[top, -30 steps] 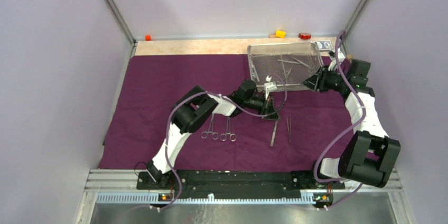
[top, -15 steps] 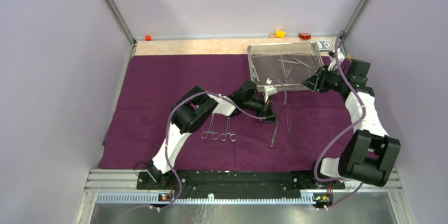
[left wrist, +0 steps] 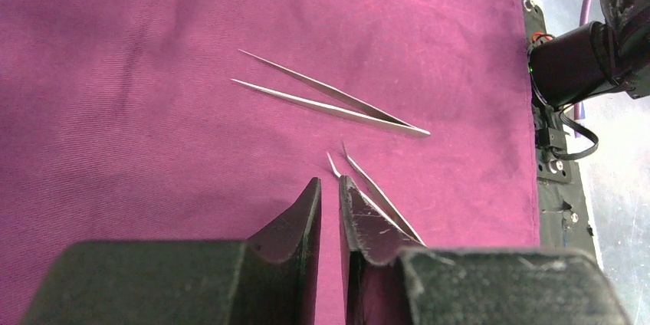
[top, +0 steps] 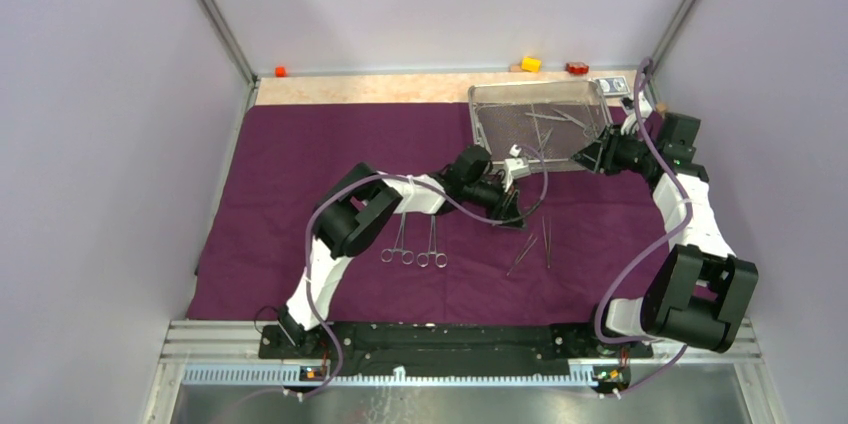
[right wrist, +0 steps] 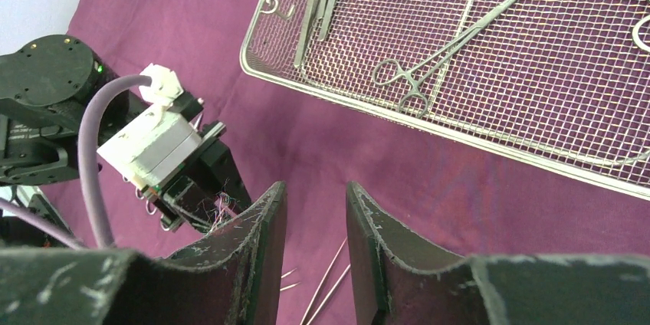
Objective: Open and lay out the surgical kit
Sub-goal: Place the medical item in the surgical kit, then pick up the medical item from the surgical kit.
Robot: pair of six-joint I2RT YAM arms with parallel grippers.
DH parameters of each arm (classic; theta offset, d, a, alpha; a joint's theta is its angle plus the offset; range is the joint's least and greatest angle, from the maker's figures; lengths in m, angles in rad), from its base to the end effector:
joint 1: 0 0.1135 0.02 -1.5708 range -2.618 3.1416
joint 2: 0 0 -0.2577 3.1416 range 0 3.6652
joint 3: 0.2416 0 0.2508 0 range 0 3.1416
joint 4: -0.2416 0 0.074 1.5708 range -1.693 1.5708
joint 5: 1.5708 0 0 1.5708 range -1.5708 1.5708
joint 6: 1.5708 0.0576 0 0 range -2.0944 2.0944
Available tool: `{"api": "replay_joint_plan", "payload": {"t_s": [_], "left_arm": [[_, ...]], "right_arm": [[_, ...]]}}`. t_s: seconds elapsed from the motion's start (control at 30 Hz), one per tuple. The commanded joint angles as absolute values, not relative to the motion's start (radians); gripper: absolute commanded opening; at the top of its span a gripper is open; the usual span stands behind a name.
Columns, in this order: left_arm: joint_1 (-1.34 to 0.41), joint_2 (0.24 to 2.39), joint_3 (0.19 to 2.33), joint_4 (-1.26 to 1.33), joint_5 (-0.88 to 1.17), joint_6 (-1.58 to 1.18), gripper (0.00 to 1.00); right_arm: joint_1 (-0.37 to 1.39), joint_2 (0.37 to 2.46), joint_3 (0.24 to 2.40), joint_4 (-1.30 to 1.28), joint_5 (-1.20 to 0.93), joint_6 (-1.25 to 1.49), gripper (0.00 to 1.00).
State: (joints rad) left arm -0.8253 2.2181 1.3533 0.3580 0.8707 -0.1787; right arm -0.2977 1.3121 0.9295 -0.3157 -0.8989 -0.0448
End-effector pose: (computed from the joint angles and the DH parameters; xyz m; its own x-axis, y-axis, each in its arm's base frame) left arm 0.2907 -0.3798 0.1188 -0.4888 0.3606 -0.7944 0.8537 0.0100 -0.5207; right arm 0.2871 -0.0409 0.2568 -0.5965 0.1539 -0.7877 -0.4176 0.7786 0.4684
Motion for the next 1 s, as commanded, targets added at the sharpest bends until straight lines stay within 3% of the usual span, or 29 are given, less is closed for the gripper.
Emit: {"api": "replay_joint_plan", "payload": {"t_s": [0.0, 0.4, 0.97], "left_arm": [[-0.859, 2.132, 1.374, 0.281, 0.835, -0.11, 0.2], [-0.945, 2.146, 1.507, 0.034, 0.616, 0.075, 0.2], [-0.975, 2.229, 1.605, -0.087, 0.545, 0.101, 0.2]], "right_arm": [[-0.311, 1.315, 0.943, -0.297, -0.917, -0.066, 0.34], [-0.311, 1.315, 0.945, -0.299, -0.914, -0.067, 0.33], [-0.311, 1.324, 0.948, -0.305, -0.917, -0.074, 0.33]]}}
